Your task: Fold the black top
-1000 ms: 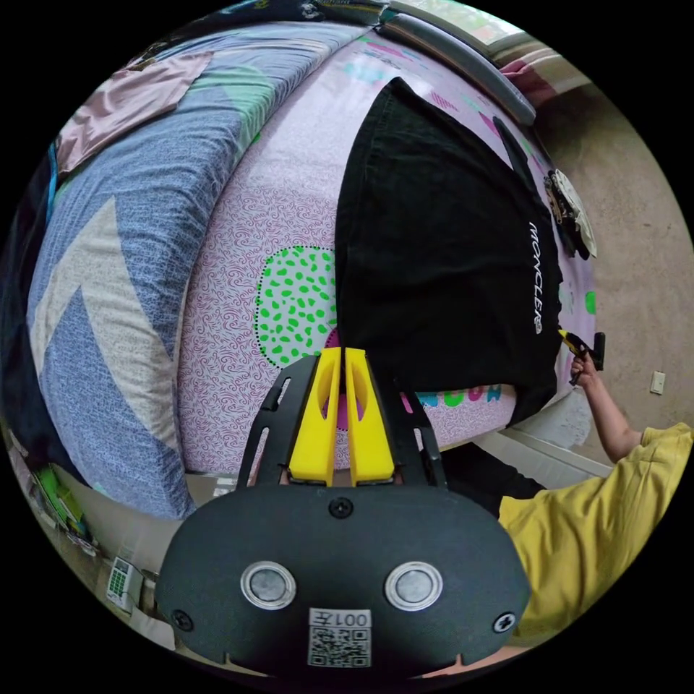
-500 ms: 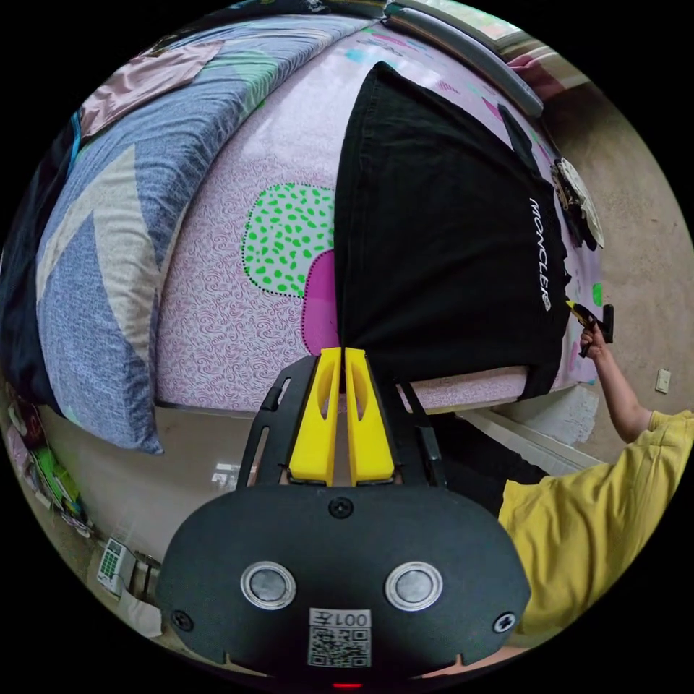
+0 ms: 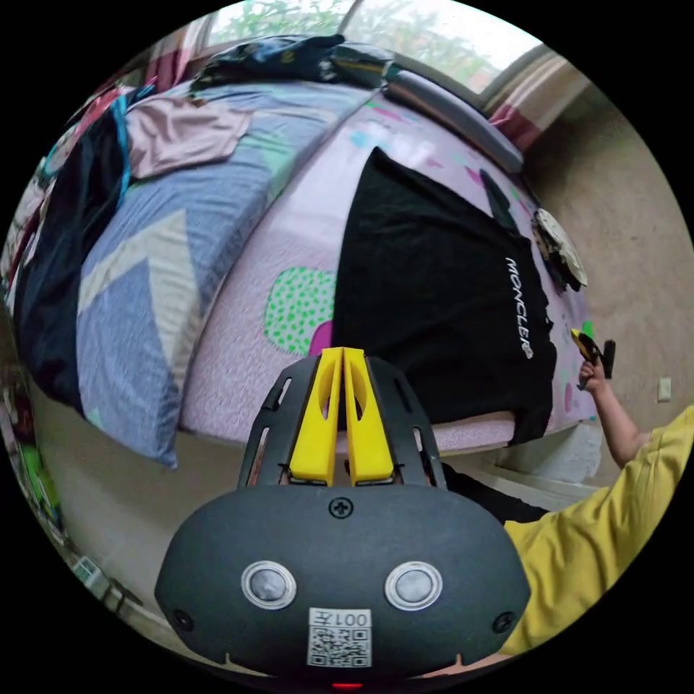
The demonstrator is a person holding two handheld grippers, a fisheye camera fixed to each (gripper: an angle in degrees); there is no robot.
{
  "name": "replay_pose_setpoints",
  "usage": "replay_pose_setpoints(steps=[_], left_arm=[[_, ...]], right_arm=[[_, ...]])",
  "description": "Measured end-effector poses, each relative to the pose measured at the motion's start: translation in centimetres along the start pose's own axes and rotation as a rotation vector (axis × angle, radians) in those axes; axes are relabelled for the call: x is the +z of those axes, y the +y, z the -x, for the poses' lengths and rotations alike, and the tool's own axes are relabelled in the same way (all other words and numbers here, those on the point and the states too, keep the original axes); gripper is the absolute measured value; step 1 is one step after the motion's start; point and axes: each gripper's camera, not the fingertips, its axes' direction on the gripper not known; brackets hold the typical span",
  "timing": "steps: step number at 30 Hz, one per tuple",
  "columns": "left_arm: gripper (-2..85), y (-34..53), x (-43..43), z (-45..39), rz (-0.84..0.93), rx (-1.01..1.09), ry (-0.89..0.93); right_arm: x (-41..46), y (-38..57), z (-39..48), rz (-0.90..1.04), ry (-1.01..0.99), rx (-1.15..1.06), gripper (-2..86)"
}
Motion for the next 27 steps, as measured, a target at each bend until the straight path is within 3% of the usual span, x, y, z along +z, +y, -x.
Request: replay_pose_setpoints(steps=[7, 19, 27], left_arm=[[-1.5, -3.5, 6.0, -5.8, 0.050, 0.175, 0.092], [-1.6, -3.1, 10.6, -5.5, 0.126, 0.084, 0.039], [-1.6, -4.7, 12.3, -6.7, 0.136, 0.044, 0.103]], right_arm=[[6.2, 0.7, -1.6, 0.105, -0.022, 0.070, 0.0], [11.4, 2.5, -2.4, 0.210, 0.148, 0.060, -0.1], [14.6, 3.6, -1.9, 0.216, 0.228, 0.016, -0.1]])
